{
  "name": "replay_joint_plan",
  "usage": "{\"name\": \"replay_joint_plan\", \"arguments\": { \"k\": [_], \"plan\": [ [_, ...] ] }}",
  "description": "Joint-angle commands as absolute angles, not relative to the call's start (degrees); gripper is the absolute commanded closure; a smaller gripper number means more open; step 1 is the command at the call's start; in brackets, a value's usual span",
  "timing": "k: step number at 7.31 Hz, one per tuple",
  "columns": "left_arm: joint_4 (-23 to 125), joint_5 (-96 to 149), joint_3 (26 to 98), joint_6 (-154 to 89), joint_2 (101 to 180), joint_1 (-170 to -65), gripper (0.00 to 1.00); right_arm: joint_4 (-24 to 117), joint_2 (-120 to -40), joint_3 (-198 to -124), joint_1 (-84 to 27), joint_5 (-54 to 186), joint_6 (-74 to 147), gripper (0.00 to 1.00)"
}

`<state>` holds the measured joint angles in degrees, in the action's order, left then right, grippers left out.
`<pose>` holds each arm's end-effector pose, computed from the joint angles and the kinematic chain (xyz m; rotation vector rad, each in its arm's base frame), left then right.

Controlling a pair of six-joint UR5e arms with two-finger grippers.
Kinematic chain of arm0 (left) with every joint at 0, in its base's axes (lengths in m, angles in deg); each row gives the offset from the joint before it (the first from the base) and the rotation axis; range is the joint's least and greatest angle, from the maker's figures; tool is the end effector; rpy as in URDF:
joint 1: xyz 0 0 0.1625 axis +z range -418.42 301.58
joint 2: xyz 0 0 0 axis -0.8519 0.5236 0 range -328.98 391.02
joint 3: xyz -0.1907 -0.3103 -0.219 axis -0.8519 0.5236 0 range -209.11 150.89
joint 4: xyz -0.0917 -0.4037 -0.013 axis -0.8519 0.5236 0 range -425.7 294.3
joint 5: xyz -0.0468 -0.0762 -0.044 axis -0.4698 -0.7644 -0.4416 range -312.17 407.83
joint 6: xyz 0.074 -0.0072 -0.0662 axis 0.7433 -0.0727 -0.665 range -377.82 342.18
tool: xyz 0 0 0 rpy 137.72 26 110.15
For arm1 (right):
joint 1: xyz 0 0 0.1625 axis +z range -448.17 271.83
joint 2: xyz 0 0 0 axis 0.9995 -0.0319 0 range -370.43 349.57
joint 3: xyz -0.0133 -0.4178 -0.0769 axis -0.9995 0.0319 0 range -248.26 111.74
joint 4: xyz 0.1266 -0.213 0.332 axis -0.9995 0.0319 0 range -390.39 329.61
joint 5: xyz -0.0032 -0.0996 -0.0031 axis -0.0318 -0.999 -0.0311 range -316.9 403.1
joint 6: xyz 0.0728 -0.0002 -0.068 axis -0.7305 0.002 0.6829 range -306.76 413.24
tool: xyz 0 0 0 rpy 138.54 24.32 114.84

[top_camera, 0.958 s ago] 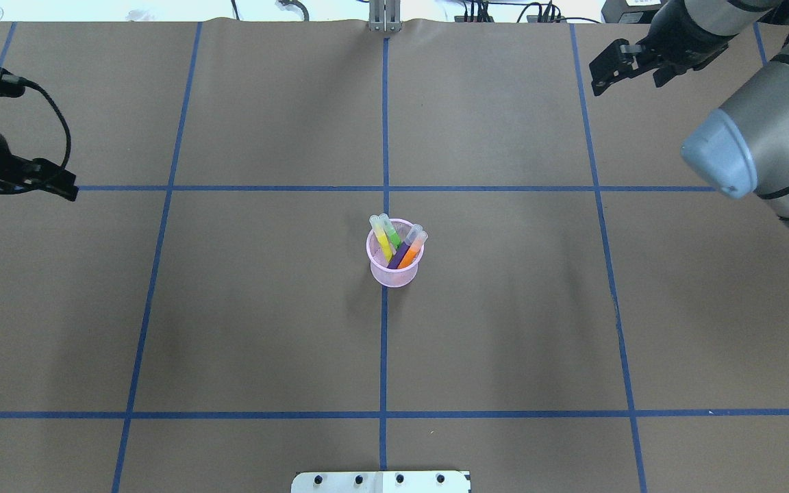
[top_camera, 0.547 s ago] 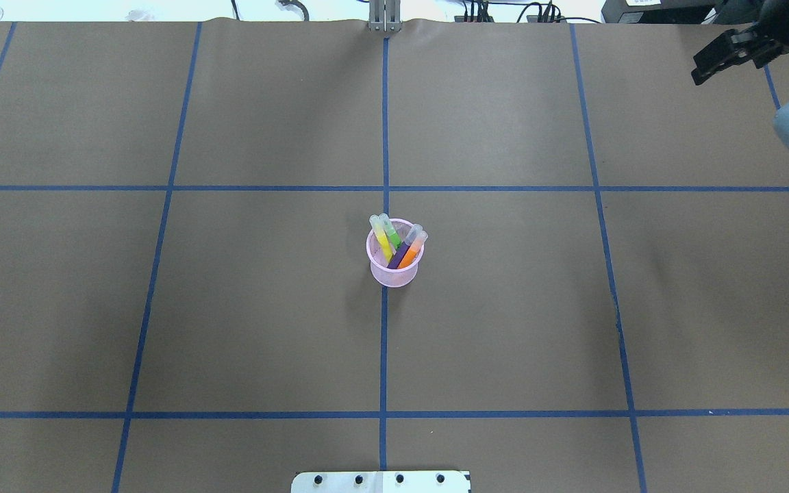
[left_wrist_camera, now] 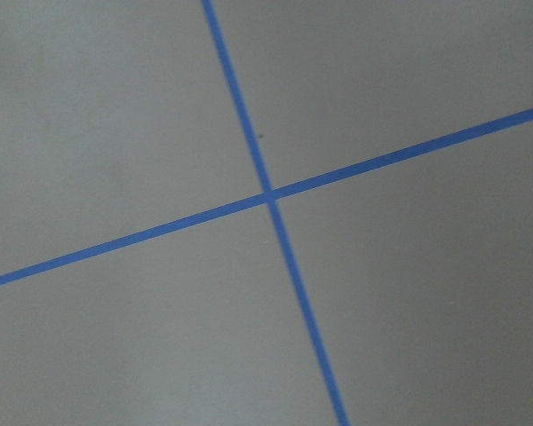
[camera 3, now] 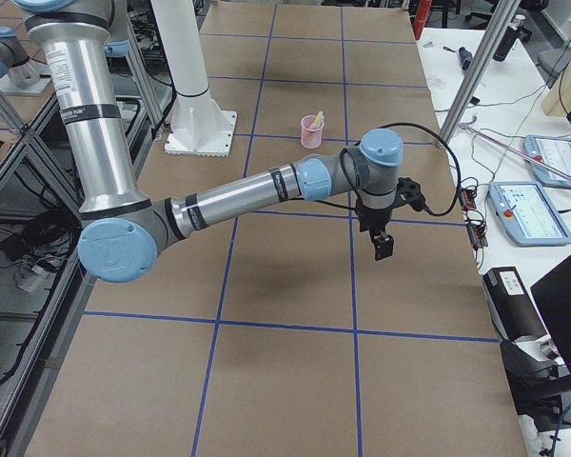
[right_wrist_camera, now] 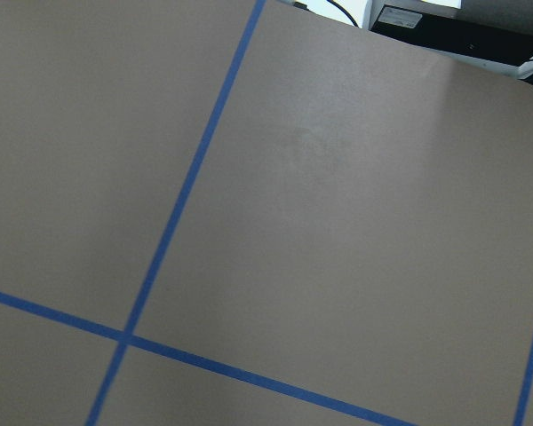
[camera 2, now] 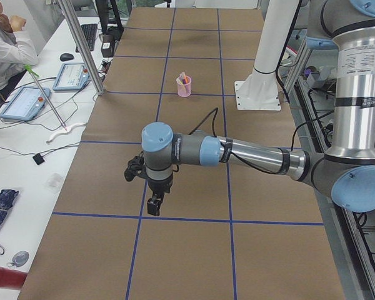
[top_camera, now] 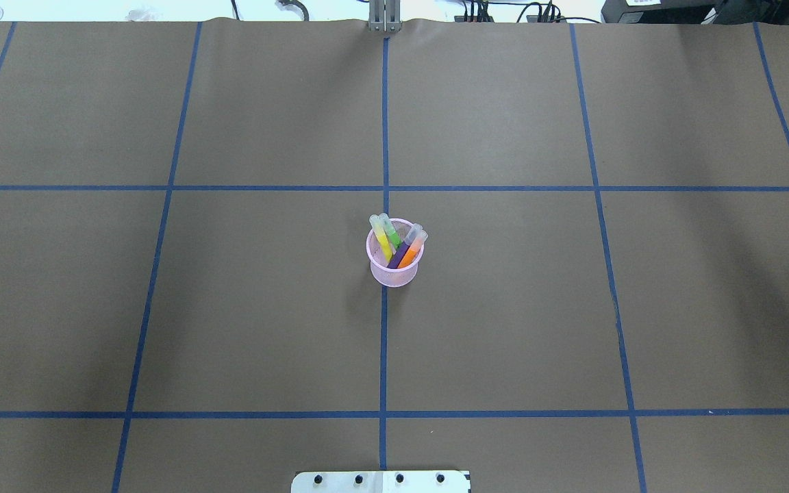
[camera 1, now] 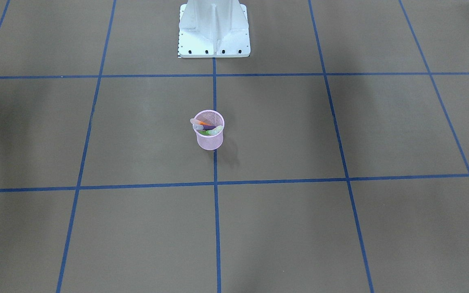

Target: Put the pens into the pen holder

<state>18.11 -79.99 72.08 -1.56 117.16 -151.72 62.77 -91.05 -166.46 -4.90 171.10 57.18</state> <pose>-0.0987 -0.4566 0.6130 0.1314 0.6486 0.2244 0.0060 -0.5638 0.5145 0.2269 -0.6672 -0.2618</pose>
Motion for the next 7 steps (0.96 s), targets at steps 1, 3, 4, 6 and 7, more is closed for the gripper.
{"name": "replay_joint_plan", "arguments": {
  "k": [1, 3, 4, 6, 7],
  "plan": [
    [20.51, -82.51, 71.17, -0.93, 113.99, -155.54, 0.0, 62.34, -97.77, -166.26, -2.05, 170.63, 59.39, 0.0],
    [20.96, -82.6, 73.0, -8.75, 114.08, -155.46, 0.0, 62.34, -99.01, -166.25, -2.04, 170.8, 59.3, 0.0],
    [20.96, -82.95, 73.89, -8.85, 113.73, -155.46, 0.0, 62.43, -99.63, -166.17, -2.04, 170.89, 58.96, 0.0],
    [21.31, -83.47, 73.29, -8.85, 113.63, -155.28, 0.0, 60.94, -100.86, -166.08, -1.78, 170.89, 58.52, 0.0],
    [21.66, -83.57, 72.32, -8.86, 114.16, -155.19, 0.0, 60.93, -100.87, -164.6, -0.3, 171.15, 58.51, 0.0]
  ]
}}
